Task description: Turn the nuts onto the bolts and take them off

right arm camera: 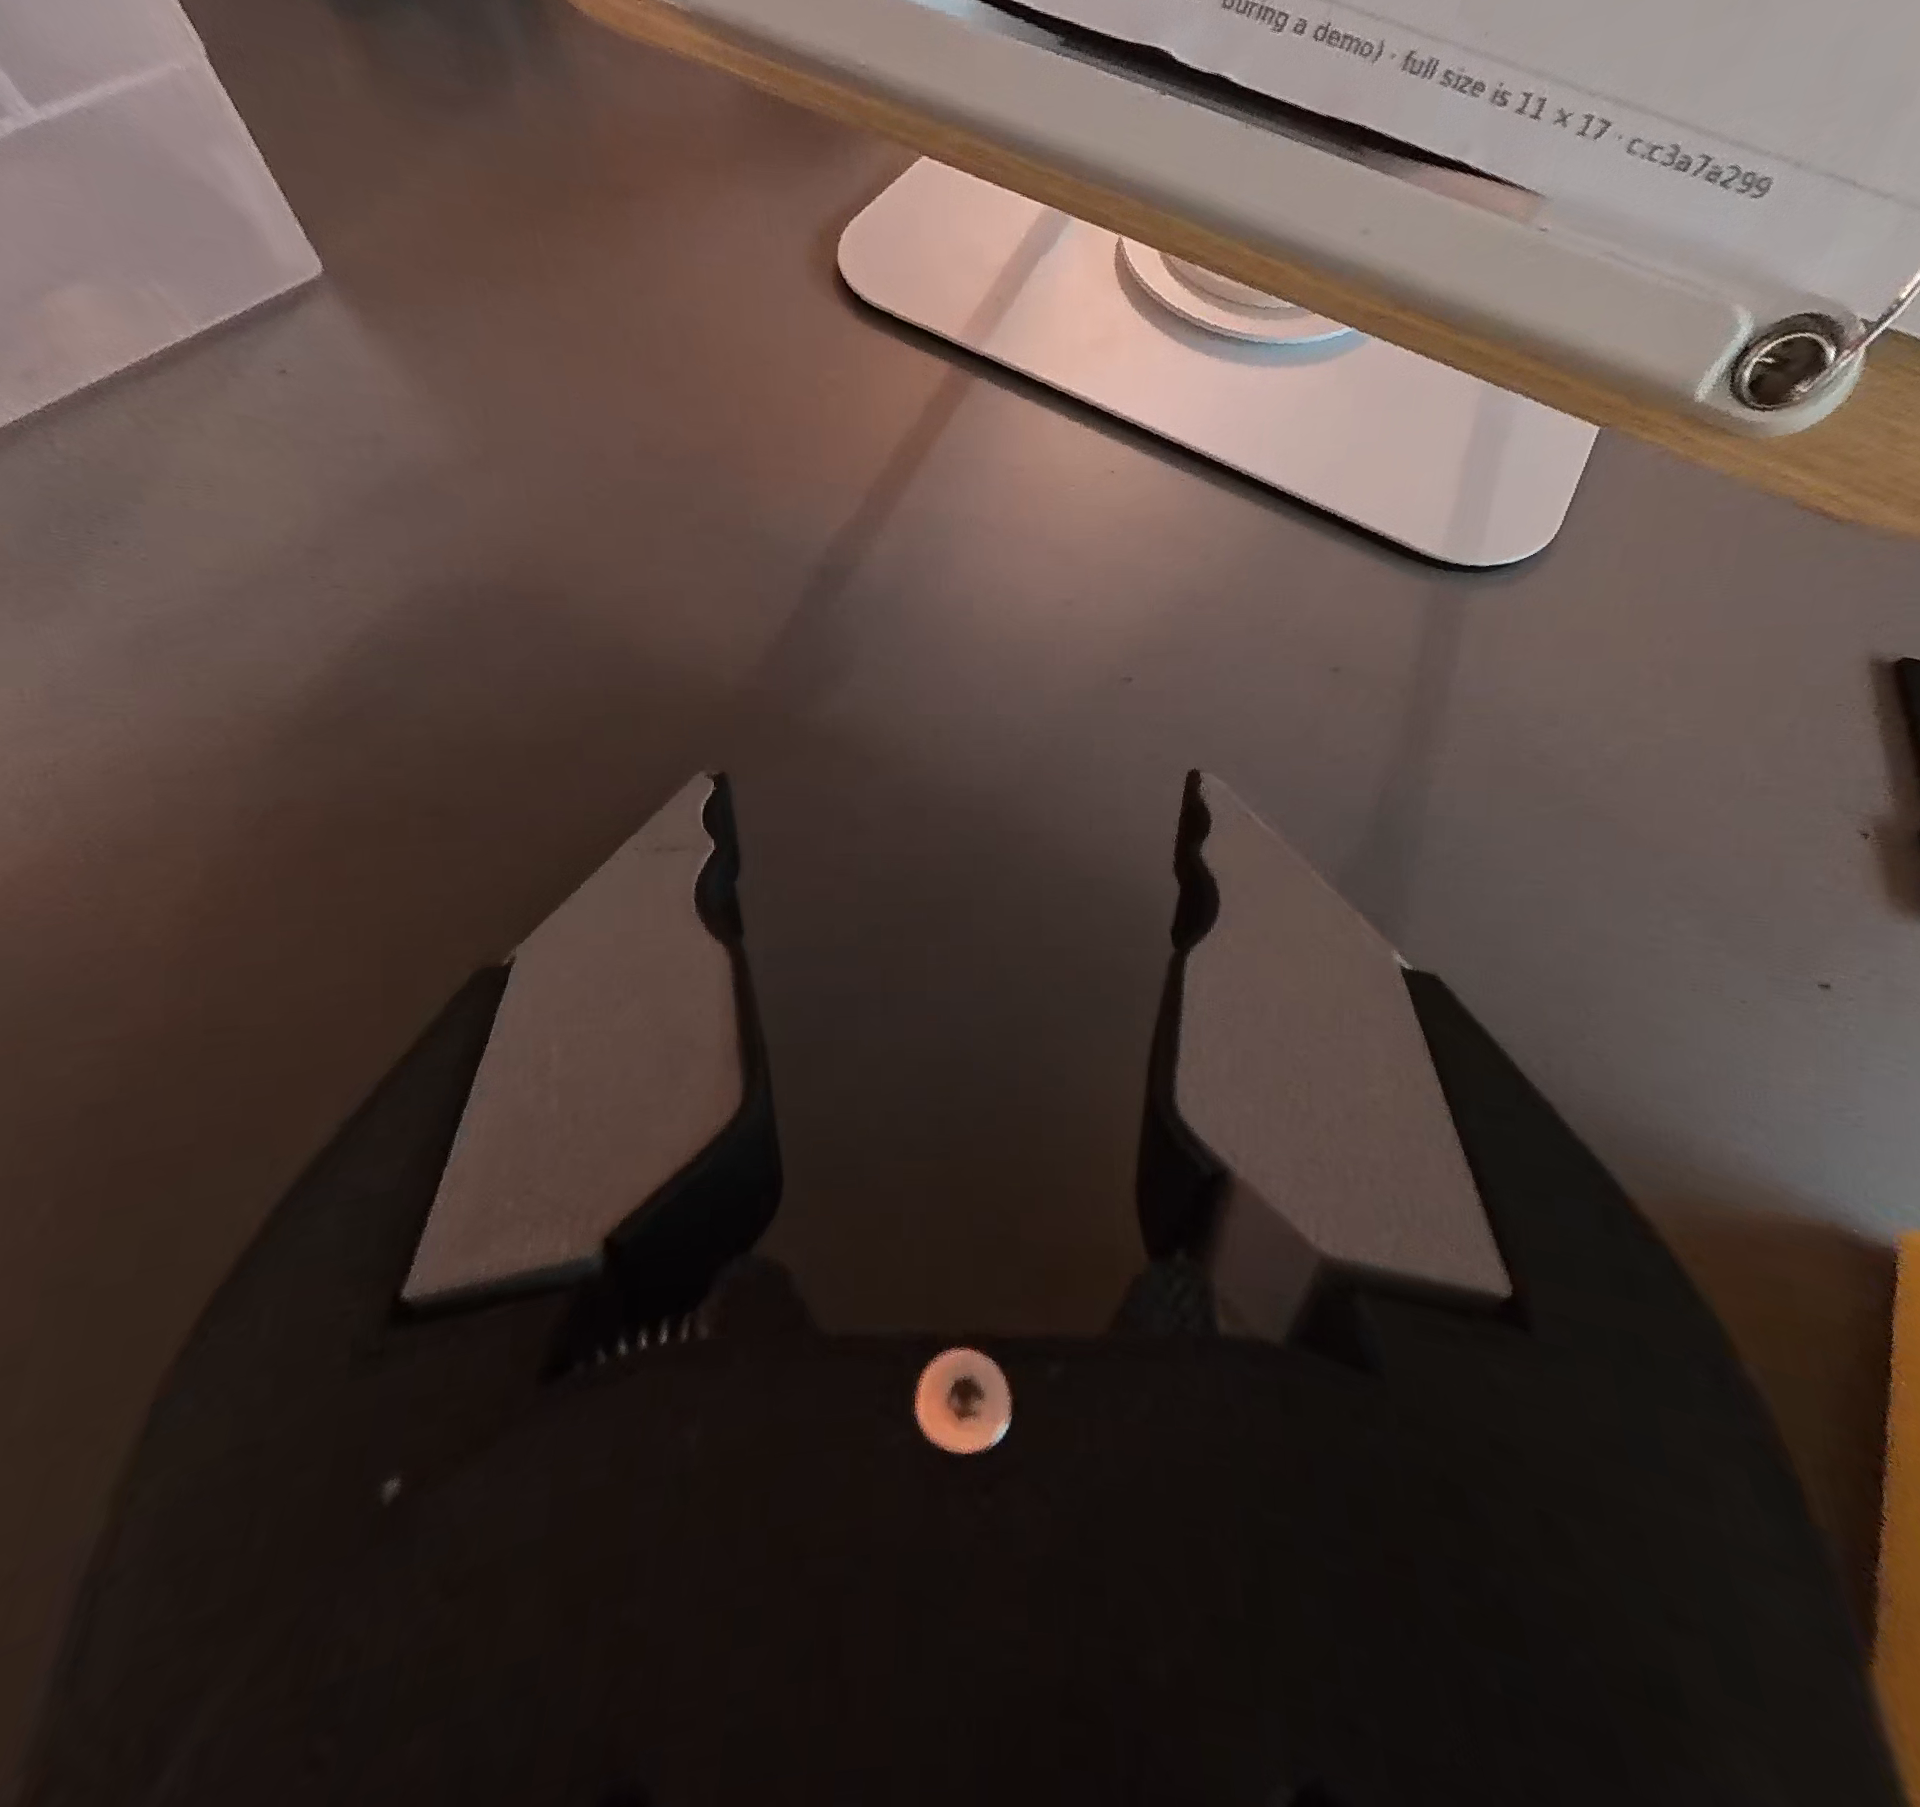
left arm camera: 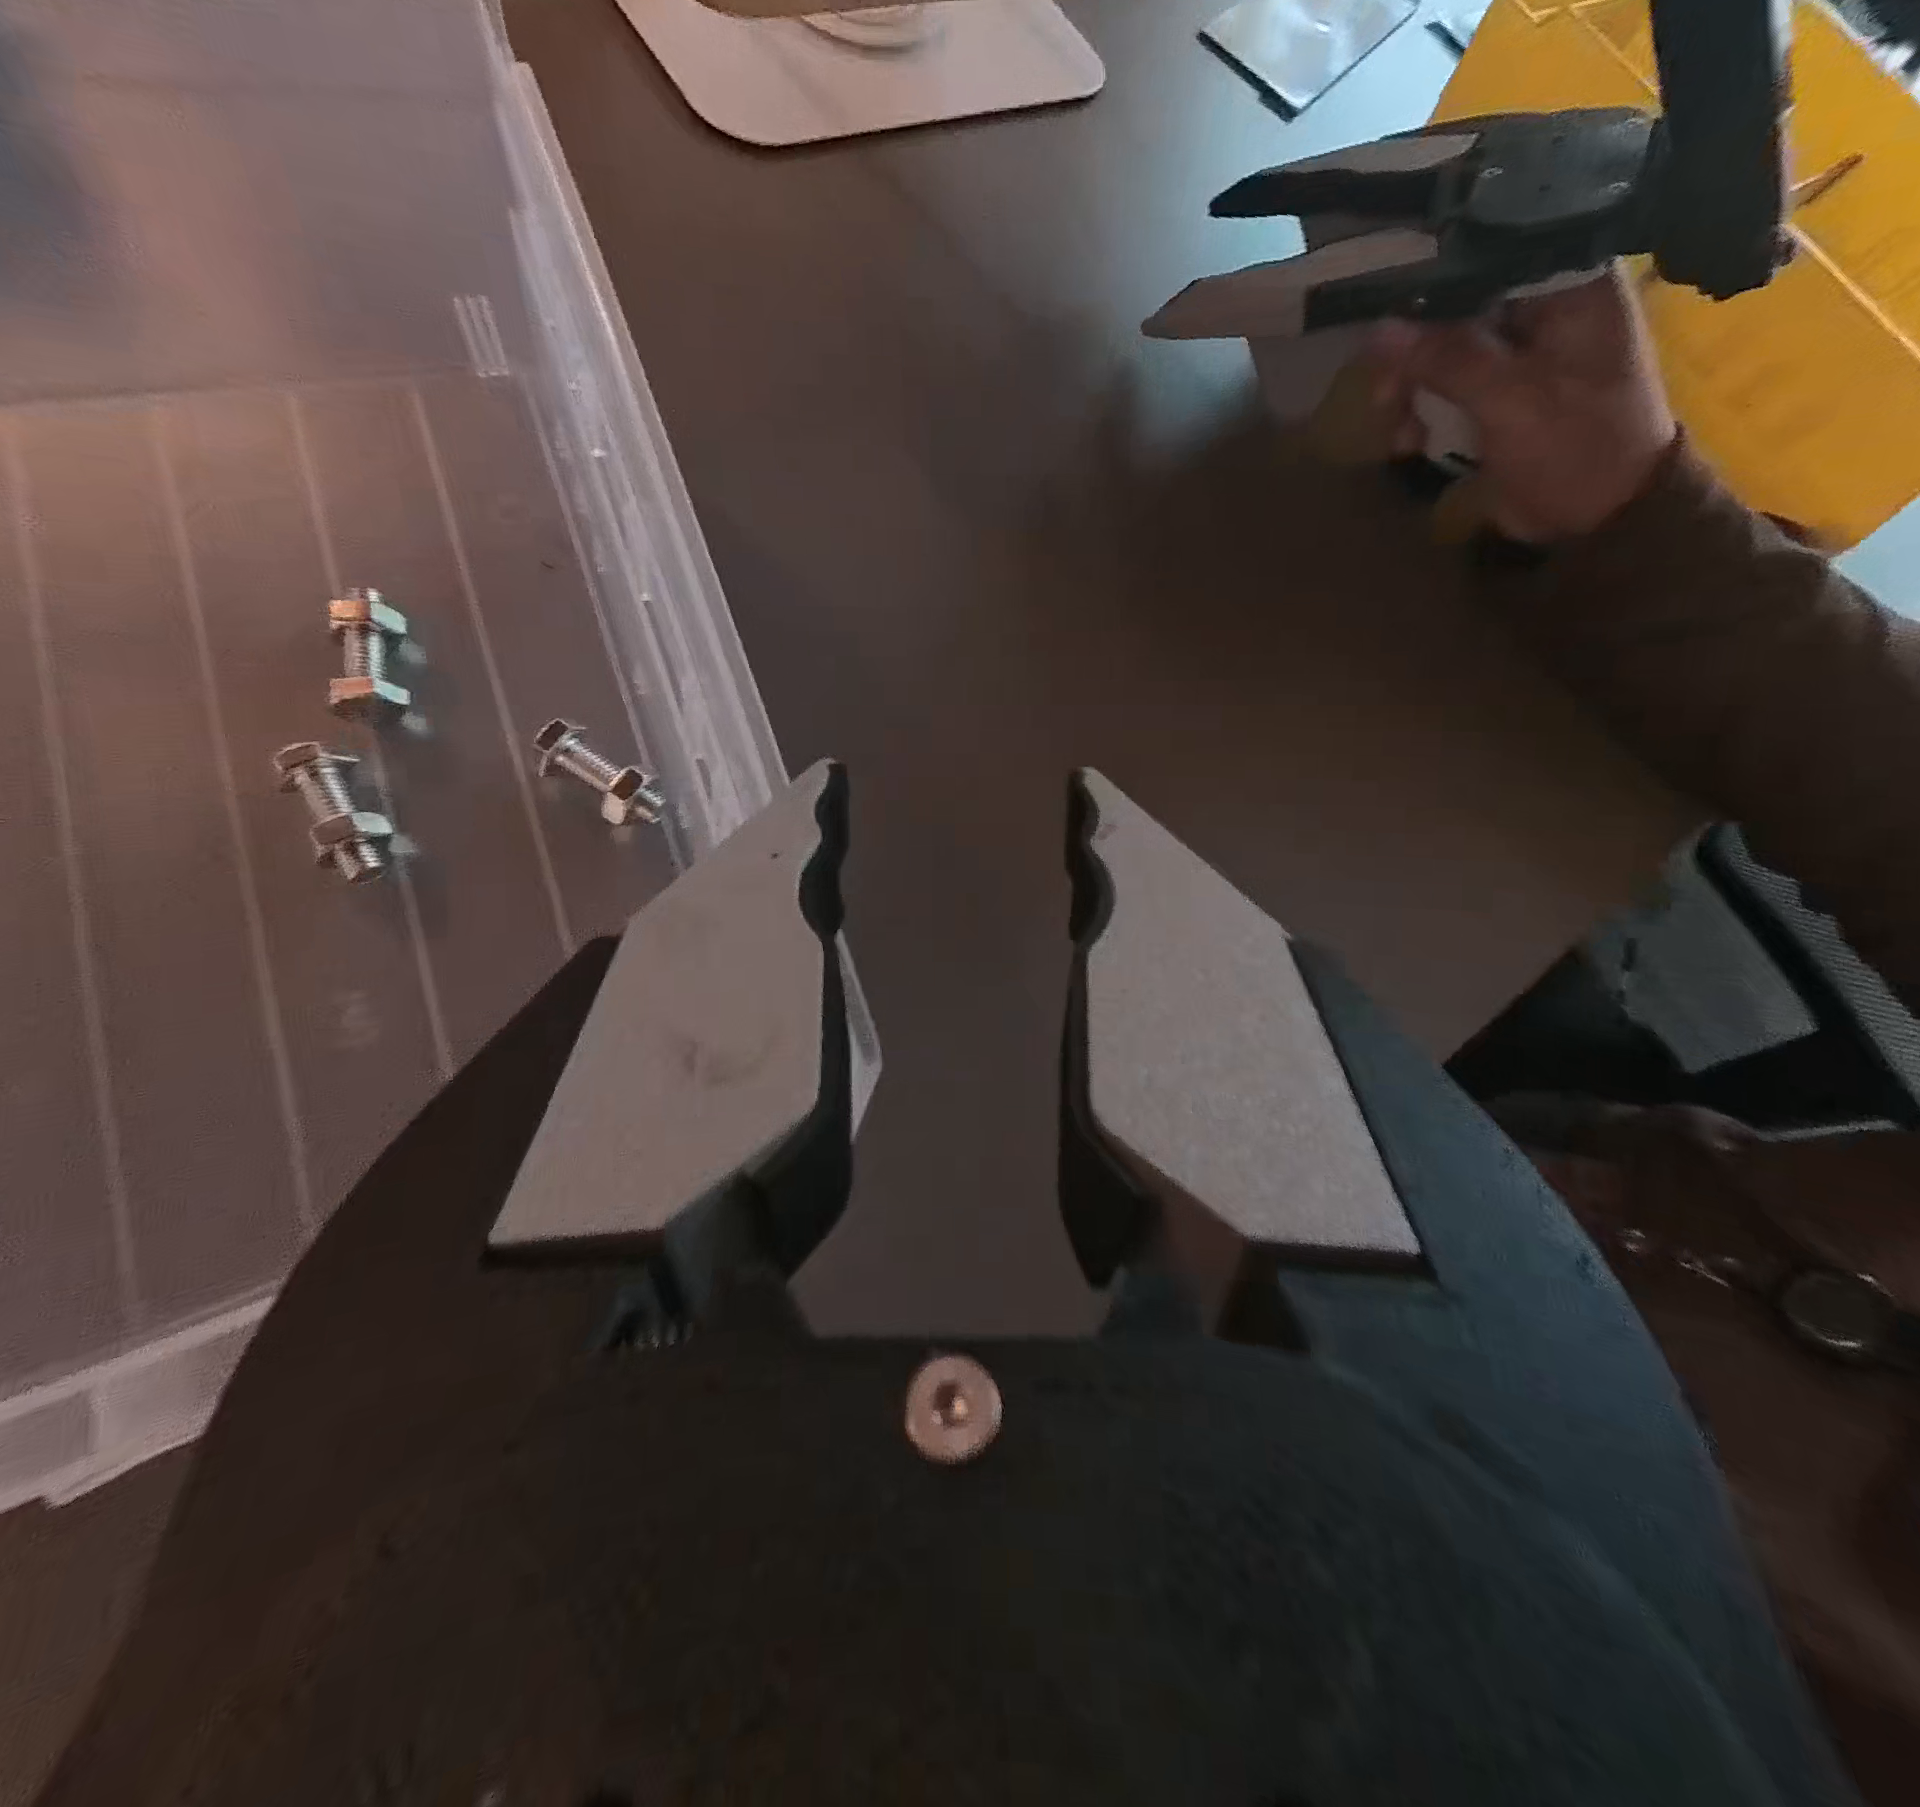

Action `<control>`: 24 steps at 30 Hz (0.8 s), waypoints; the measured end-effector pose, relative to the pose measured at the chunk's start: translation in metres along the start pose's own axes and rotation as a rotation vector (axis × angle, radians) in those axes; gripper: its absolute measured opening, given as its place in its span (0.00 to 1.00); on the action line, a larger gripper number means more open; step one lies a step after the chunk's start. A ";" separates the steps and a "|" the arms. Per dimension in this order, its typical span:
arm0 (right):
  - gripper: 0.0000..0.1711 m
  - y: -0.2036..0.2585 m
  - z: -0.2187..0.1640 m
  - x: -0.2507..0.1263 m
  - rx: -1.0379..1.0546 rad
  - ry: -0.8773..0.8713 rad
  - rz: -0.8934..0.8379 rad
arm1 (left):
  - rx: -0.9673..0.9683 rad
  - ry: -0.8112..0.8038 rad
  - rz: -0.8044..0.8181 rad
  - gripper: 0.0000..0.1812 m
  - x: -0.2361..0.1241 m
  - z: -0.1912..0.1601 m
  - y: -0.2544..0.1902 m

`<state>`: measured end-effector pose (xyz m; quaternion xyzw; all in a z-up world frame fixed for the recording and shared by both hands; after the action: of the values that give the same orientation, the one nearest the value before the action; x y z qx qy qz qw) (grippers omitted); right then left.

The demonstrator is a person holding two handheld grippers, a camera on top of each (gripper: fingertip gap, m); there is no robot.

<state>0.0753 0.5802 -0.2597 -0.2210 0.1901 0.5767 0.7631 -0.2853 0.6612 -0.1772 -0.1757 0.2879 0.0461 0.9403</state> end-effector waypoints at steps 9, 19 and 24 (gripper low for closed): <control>0.48 0.001 0.000 0.000 0.017 -0.005 0.029 | -0.037 0.141 0.045 0.32 0.004 -0.018 0.009; 0.48 0.004 0.001 0.000 0.023 -0.012 0.059 | 0.053 0.076 -0.021 0.32 -0.001 0.014 0.014; 0.47 0.005 0.001 0.001 0.013 -0.010 0.060 | 0.017 0.147 0.181 0.32 -0.001 0.036 0.074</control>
<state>0.0707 0.5827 -0.2595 -0.2075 0.1968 0.5993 0.7477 -0.2813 0.7435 -0.1709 -0.1438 0.3710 0.1156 0.9101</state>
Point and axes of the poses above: each gripper's, where its closed fingertips meet, x out along the fingers, z out of its top, y = z × x across the jaws, the point moved 9 cm from there along -x, back along the fingers, and after that the axes turned 8 degrees about -z, right-handed, at the moved point
